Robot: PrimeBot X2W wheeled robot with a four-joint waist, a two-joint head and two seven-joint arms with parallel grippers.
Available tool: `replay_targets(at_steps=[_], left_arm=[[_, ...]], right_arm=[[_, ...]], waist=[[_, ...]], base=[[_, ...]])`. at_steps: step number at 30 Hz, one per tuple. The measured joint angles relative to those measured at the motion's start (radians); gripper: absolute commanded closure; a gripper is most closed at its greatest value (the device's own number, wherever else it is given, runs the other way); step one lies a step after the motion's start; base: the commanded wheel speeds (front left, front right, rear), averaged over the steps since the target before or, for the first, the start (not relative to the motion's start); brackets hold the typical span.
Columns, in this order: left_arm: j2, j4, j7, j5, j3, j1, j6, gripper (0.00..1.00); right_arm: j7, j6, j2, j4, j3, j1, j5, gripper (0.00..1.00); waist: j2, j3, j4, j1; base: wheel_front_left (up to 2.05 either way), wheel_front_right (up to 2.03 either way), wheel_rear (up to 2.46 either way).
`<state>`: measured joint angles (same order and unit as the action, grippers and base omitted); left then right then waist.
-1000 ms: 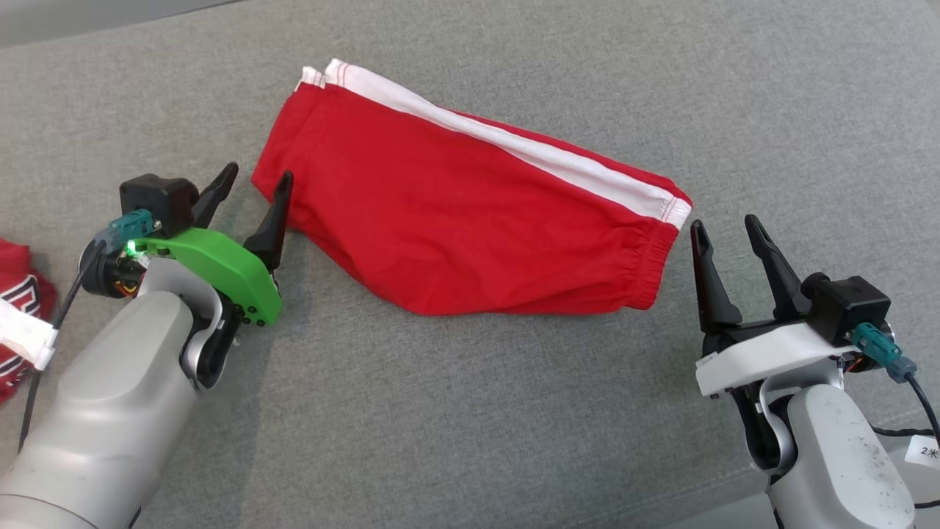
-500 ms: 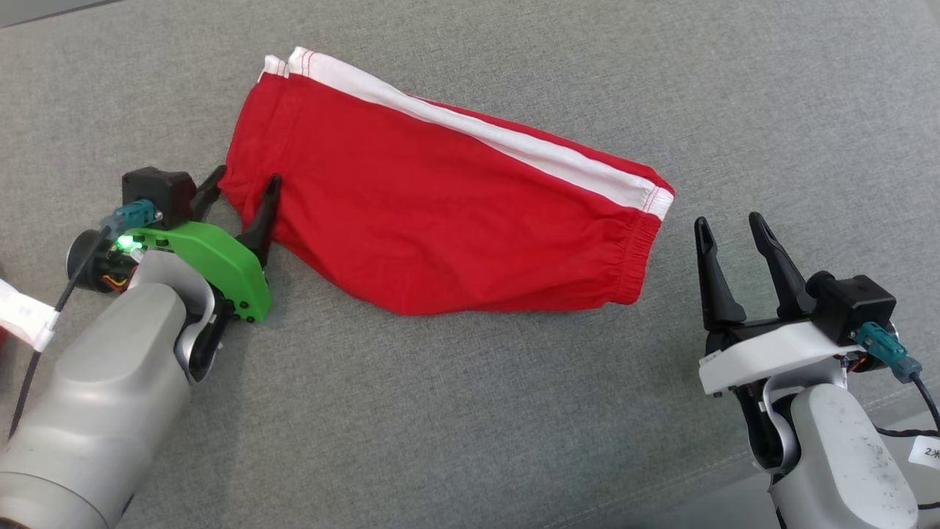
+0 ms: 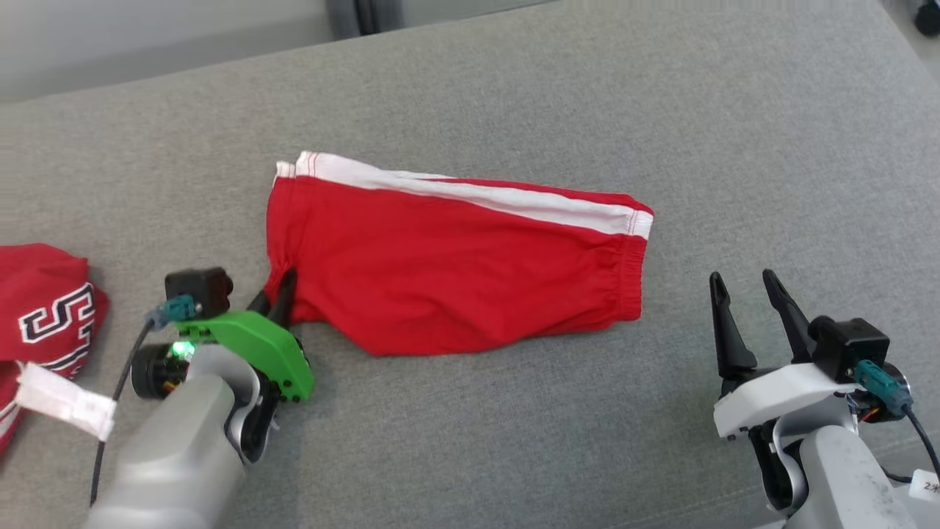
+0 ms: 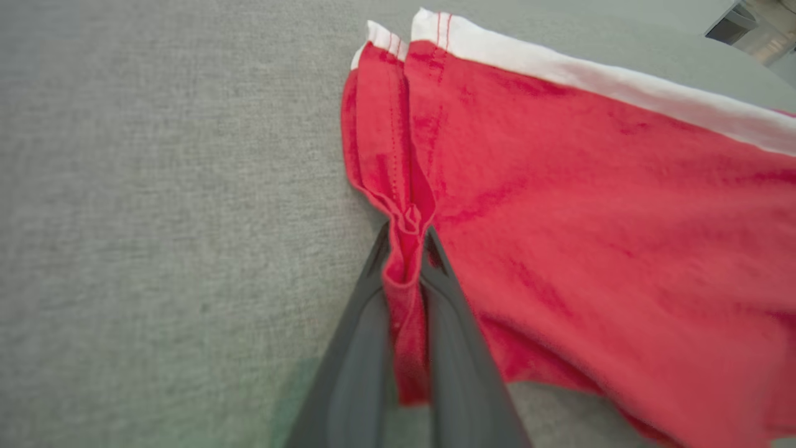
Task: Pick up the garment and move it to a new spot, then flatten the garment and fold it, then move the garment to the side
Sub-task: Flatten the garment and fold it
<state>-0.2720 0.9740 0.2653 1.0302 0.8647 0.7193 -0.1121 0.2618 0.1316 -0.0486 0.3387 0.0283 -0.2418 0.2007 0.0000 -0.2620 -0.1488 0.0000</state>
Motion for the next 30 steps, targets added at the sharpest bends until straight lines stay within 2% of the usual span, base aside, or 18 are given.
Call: replay_targets(at_steps=[8,15,16,17,18,26,30], left_arm=[[0.037,-0.107,-0.001,-0.105,-0.251,-0.207,0.059,1.00],[0.084,-0.193,-0.001,-0.246,-0.389,-0.350,0.072,1.00],[0.091,-0.207,-0.001,-0.271,-0.410,-0.365,0.074,0.45],[0.097,-0.225,-0.001,-0.298,-0.432,-0.378,0.076,0.05],[0.103,-0.241,-0.001,-0.323,-0.453,-0.388,0.076,0.00],[0.139,-0.361,-0.001,-0.514,-0.581,-0.461,0.060,0.00],[0.160,-0.376,-0.001,-0.570,-0.622,-0.488,0.035,0.00]], right_arm=[[0.000,0.000,0.000,0.035,0.010,0.046,-0.013,0.00],[0.000,0.000,-0.001,0.053,-0.018,0.067,-0.012,0.00],[0.000,0.000,0.000,0.055,-0.026,0.067,-0.011,0.00],[0.000,0.000,0.000,0.056,-0.035,0.067,-0.008,0.00],[0.000,0.000,0.000,0.055,-0.045,0.067,-0.005,0.00],[0.000,0.000,0.000,0.036,-0.160,0.024,0.075,0.00],[0.000,0.000,0.000,0.089,-0.193,-0.012,0.099,0.00]], waist=[[0.0000,0.095,0.079,0.0000],[0.0000,0.150,0.143,0.0000],[0.0000,0.155,0.151,0.0000],[0.0000,0.160,0.158,0.0000],[0.0000,0.165,0.165,0.0000],[0.0000,0.173,0.198,0.0000],[0.0000,0.174,0.218,0.0000]], base=[[0.00,0.00,0.00],[0.00,0.00,0.00],[0.00,0.00,0.00],[0.00,0.00,0.00],[0.00,0.00,0.00],[0.00,0.00,0.00],[0.00,0.00,0.00]])
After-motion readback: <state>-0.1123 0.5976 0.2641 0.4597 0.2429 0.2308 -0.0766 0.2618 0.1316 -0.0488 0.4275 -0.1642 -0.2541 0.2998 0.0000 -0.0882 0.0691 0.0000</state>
